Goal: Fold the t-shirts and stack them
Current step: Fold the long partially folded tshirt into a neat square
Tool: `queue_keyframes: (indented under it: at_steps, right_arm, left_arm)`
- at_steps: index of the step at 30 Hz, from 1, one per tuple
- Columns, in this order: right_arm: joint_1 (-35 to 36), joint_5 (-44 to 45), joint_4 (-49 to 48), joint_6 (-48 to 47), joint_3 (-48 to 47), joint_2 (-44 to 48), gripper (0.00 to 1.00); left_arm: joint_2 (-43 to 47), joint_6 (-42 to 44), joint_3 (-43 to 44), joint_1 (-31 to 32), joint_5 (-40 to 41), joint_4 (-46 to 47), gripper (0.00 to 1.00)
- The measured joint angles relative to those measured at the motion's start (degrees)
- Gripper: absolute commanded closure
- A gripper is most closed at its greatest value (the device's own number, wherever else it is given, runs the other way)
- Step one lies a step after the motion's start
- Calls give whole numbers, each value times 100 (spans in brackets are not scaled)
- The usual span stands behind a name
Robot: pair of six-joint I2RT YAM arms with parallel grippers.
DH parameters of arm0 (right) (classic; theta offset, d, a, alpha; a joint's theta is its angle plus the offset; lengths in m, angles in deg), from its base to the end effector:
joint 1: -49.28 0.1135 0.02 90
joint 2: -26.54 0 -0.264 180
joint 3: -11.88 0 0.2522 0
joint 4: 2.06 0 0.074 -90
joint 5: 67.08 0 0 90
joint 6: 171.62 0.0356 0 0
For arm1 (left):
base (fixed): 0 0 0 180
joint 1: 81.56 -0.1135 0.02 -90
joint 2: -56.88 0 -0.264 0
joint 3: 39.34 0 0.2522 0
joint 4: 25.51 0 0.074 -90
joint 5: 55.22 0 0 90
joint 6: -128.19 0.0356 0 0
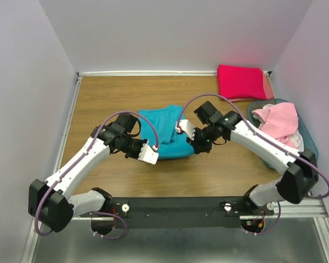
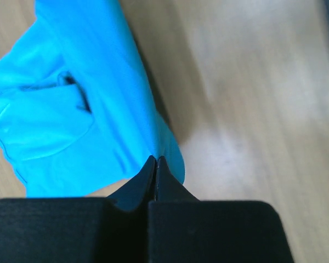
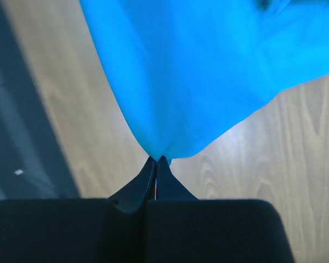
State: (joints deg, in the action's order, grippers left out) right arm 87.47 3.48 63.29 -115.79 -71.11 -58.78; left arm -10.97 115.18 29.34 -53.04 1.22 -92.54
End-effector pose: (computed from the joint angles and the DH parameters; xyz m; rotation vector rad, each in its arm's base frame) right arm 0.2216 0.1894 0.2669 -1.6832 2.1454 0.4854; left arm 0.1790 -0.1197 0.2668 2.0795 1.3821 -0.4696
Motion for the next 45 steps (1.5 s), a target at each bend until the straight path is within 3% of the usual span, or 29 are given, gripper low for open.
queue_keyframes:
  at_steps: [4, 9, 18, 25, 31, 38, 39, 41, 42, 45]
  right_arm:
    - [149, -247, 581, 20, -94, 511, 99]
    - [-17, -232, 793, -160, -634, 136, 99]
    - [-765, -319, 328, -660, -1399, -1923, 99]
    - [-933, -437, -251, -629, -1617, -3110, 99]
    - [-981, -675, -409, -361, -1587, -3222, 99]
    - [-861, -942, -835, -26, -706, -2708, 99]
    - [-804, -970, -831, 28, -533, -2581, 98]
    - [-678, -1043, -831, 181, -214, -2363, 80]
    - [-632, -1113, -767, 334, -63, -2245, 58]
    - [-525, -1231, -588, 601, 48, -1961, 47]
  left_arm:
    - [205, -249, 192, 87, -232, -640, 100]
    - [-83, -466, 769, 13, -216, -741, 100]
    - [-2599, -483, 1593, -1198, -291, 210, 100]
    - [-3877, -887, 1635, -1340, -308, 1056, 100]
    - [-3952, -1062, 1576, -1340, -308, 1401, 100]
    - [-3244, -938, 570, -1088, -286, 1561, 100]
    - [-3108, -918, 413, -1029, -286, 1543, 99]
    - [-2787, -901, 105, -922, -286, 1412, 89]
    - [-2647, -887, 9, -890, -291, 1344, 80]
    - [-2282, -833, -81, -883, -293, 1115, 69]
